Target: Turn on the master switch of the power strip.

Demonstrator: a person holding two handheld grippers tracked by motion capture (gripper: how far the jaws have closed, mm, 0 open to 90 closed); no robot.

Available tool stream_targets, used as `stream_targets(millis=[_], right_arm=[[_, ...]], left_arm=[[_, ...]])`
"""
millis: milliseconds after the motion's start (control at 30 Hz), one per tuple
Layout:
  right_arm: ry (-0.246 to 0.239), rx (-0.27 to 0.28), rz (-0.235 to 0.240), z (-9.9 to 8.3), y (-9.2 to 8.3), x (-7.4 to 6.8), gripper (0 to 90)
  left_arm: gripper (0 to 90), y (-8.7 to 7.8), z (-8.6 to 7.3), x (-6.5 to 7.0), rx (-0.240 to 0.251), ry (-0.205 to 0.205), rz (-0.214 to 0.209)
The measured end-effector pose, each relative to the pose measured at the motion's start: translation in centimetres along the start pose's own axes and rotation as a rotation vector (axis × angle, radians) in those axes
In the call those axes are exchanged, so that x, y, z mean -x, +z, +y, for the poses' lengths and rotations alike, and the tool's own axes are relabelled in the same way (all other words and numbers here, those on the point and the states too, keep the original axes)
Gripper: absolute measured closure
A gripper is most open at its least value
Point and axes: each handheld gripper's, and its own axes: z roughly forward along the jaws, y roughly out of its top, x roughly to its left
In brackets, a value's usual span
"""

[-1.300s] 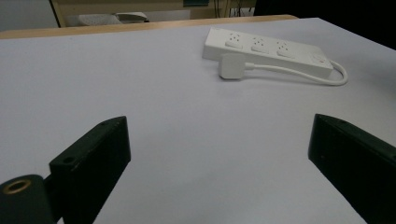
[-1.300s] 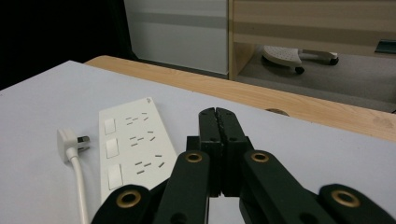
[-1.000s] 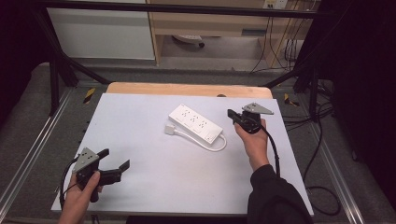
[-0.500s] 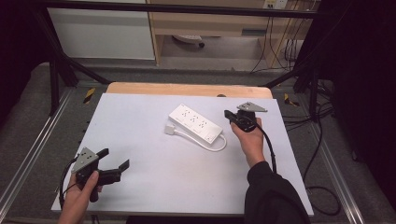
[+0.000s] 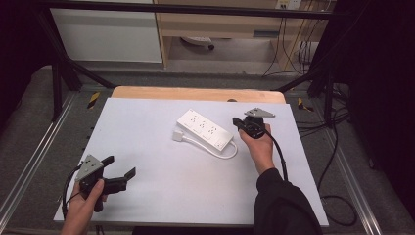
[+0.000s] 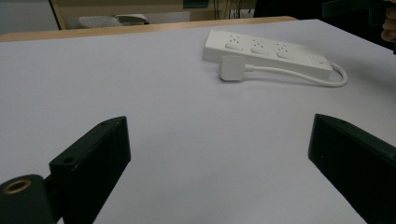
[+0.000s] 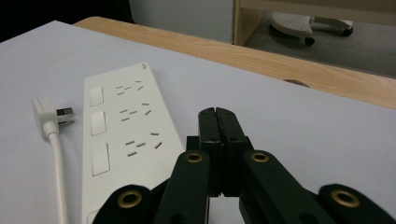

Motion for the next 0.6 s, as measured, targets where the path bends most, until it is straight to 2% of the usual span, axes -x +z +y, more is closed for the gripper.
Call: stream_targets(millis=[600], right_arm=[[-0.026,-0.057,0.021,-0.67,1.03,-0.83,90.0]], left_arm=[[5.7,-0.08,0.01,-0.02,0.003,-0.002,0.0]])
